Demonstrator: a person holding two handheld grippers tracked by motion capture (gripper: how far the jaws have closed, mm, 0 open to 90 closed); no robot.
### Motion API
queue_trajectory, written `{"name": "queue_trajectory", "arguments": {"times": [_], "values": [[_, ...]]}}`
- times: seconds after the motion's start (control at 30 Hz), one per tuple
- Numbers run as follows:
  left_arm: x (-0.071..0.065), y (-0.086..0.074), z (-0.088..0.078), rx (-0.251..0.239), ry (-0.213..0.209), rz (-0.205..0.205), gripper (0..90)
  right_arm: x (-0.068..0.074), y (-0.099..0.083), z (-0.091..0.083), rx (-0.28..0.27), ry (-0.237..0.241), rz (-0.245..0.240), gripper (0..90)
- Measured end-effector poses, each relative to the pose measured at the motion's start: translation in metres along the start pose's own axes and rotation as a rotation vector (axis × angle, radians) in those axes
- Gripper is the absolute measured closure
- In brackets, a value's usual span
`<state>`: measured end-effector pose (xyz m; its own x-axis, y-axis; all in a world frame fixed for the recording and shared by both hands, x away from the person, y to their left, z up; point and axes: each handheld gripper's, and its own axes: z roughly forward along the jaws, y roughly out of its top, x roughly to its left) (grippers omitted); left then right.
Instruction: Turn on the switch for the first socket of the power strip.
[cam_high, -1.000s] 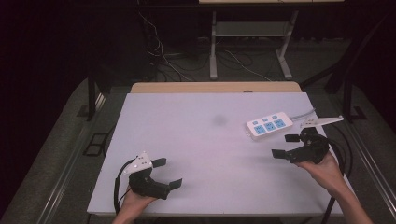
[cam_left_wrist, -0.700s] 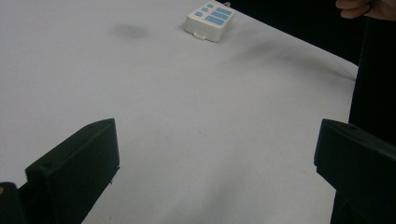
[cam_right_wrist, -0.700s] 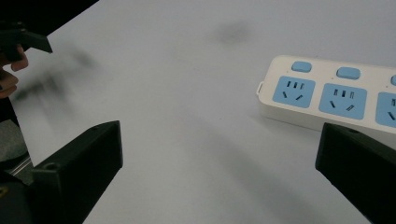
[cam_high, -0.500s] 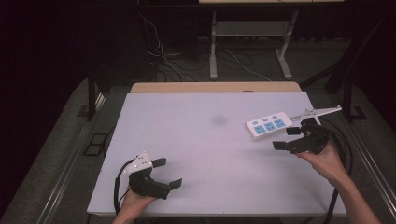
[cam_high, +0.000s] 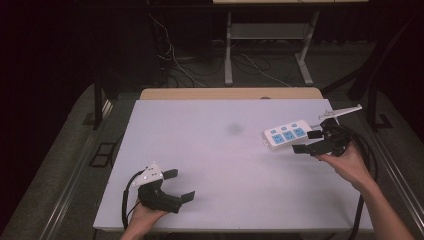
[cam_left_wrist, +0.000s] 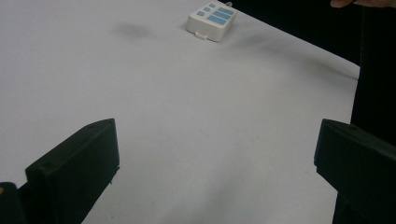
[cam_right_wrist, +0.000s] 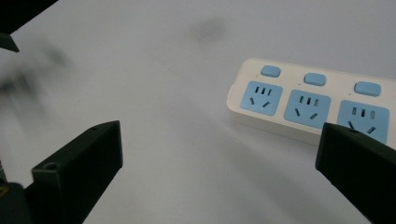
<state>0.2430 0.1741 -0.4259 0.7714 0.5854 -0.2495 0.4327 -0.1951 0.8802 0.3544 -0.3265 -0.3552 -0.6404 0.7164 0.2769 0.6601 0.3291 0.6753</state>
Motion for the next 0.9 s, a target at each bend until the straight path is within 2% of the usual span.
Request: {"name": "queue_trajectory", "arguments": {"times": [0.9], "values": [[0.000, 0.000, 0.000, 0.003, 0.004, 0.003, 0.0, -0.027, 0.034, -0.008, 0.030, -0.050, -0.008, 0.2]]}}
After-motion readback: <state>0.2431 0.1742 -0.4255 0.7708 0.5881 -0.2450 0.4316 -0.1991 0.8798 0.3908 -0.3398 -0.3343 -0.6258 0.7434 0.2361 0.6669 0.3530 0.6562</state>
